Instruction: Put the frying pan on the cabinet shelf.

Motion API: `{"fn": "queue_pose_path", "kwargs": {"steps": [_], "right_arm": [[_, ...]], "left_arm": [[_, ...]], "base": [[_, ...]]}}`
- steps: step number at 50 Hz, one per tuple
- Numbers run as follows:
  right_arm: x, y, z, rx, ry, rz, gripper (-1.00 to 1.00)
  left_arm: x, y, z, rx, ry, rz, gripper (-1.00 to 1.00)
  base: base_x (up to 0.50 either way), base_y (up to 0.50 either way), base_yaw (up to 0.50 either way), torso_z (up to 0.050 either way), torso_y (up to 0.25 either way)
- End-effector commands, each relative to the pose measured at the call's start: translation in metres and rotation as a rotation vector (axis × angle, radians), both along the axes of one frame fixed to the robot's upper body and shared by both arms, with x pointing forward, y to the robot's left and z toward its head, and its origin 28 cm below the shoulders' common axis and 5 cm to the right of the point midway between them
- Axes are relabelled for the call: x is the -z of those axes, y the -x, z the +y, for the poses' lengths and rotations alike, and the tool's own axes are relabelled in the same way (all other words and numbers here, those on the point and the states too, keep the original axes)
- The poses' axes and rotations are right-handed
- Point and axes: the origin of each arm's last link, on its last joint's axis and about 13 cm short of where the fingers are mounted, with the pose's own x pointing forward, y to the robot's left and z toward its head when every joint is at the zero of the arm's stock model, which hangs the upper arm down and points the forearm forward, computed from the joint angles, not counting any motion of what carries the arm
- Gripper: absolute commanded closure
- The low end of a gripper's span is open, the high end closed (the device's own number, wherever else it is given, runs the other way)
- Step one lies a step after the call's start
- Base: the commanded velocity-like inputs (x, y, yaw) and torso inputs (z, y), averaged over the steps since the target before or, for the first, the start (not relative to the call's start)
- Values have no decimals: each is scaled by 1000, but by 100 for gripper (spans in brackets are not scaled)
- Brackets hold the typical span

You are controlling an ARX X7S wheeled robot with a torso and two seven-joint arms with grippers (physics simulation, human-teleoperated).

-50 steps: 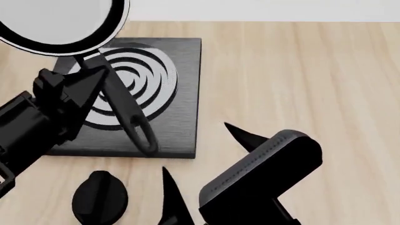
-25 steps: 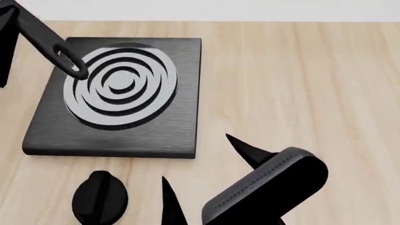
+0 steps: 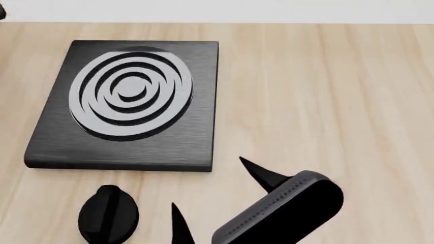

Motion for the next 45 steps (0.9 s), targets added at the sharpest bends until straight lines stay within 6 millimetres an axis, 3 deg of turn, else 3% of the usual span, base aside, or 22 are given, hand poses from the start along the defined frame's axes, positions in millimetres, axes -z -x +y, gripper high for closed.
{"fn": "queue_pose_path", "kwargs": {"steps": [1, 9, 15, 45], "right_arm": [[-1, -1, 3, -3, 9, 4, -100], [1, -1, 8, -11, 13, 11, -100], [5, 1, 8, -15, 13, 19, -100], [10, 0, 9, -15, 14, 32, -100]], "left_arm": [[-43, 13, 31, -59, 202, -147, 100], [-50, 40, 18, -107, 311, -164, 100], [-39, 50, 17, -114, 341, -145, 100], [8, 36, 34, -171, 382, 13, 100]], "base": [[0, 0, 0, 0, 0], [0, 2, -2, 1, 0], [0, 2, -1, 0, 0], [0, 1, -3, 0, -1]]}}
